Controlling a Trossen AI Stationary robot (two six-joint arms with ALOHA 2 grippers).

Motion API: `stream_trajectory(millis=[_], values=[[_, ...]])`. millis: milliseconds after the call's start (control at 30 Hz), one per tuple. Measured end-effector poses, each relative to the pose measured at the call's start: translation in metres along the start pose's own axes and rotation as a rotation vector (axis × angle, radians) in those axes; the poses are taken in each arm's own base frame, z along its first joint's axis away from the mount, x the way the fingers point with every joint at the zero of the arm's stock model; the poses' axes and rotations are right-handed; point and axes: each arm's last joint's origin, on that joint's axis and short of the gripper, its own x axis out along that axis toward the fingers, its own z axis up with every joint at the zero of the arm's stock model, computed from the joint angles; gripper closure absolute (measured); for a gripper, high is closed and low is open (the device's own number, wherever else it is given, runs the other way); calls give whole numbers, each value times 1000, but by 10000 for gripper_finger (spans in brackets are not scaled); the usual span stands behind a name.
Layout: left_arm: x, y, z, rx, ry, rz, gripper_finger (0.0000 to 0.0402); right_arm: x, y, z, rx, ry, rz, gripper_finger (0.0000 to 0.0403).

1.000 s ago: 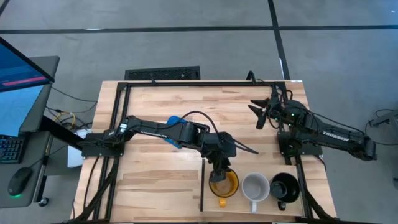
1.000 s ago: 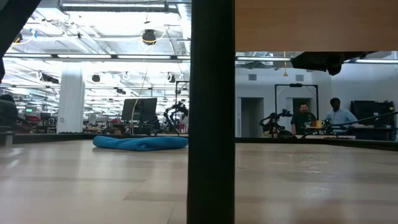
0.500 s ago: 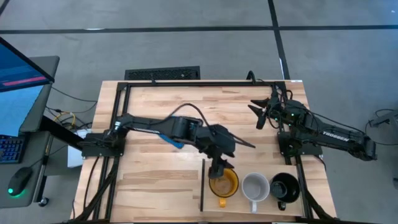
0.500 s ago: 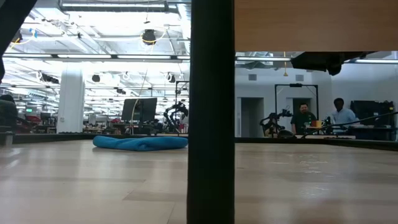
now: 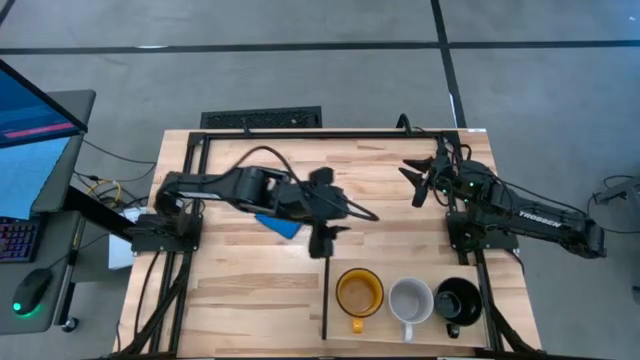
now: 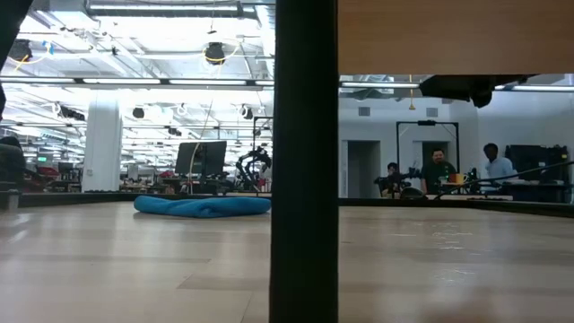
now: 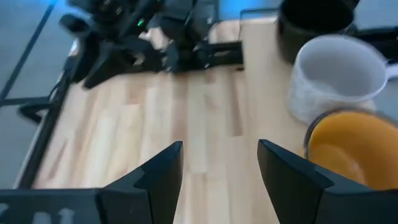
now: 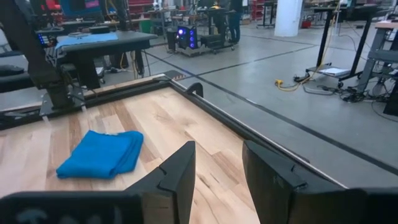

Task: Stack small to large cups/mugs on shelf
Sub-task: Return to Home Position

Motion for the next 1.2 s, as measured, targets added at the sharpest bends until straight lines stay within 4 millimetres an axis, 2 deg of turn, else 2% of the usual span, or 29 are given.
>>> stream_trajectory(millis=[267, 433, 567, 700, 833, 1000, 1067, 1200], values=[[-57, 17, -15, 2, 23, 134, 203, 0, 0, 2, 1, -19, 0, 248], [-96, 30, -37, -26, -25, 197, 203, 0, 0, 4, 3, -40, -5, 248], [-111, 41, -71, -67, -114, 223, 203, 0, 0, 5, -48, -52, -6, 248], [-117, 50, -112, -100, -219, 243, 203, 0, 0, 5, -125, -51, -8, 248], [-119, 57, -156, -138, -291, 278, 203, 0, 0, 8, -109, -78, -8, 248], [-128, 63, -207, -138, -325, 438, 203, -1, 0, 11, -76, -111, -7, 248], [-131, 65, -226, -201, -339, 483, 203, -1, 0, 12, -53, -124, -4, 248], [-131, 63, -258, -241, -432, 387, 203, -1, 1, 12, -27, -128, 36, 248]])
